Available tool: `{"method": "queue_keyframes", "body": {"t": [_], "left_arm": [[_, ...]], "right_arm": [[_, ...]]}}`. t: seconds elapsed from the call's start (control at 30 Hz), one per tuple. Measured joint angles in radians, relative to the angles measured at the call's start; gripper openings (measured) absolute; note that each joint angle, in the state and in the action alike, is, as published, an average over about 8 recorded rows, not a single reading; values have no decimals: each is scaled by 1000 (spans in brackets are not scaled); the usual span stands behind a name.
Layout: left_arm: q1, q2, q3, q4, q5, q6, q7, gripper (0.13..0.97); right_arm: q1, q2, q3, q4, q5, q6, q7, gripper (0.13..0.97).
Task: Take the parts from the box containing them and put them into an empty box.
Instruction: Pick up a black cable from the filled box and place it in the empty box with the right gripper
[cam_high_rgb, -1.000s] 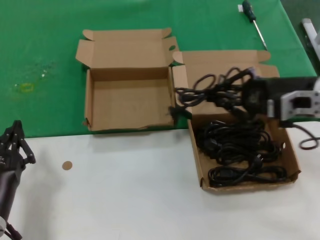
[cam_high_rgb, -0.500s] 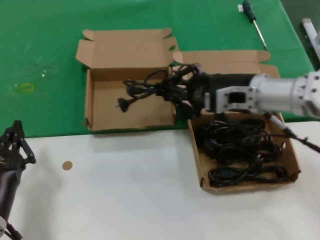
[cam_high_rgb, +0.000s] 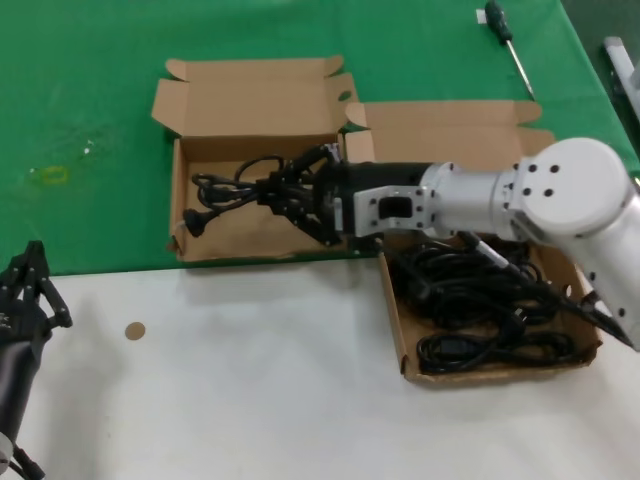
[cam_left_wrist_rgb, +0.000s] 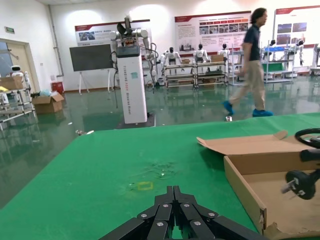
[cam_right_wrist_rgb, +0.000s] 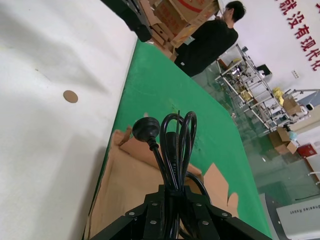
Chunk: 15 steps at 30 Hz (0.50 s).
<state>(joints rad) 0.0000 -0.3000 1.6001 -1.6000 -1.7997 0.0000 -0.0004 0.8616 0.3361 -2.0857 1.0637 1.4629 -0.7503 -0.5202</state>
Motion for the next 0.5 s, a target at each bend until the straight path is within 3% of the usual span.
{"method": "queue_keyframes", "body": {"t": [0.5], "left_arm": [[0, 0, 0, 0, 0, 0, 0, 152]], "right_arm": [[59, -90, 9, -214, 11, 69, -168, 212]]}}
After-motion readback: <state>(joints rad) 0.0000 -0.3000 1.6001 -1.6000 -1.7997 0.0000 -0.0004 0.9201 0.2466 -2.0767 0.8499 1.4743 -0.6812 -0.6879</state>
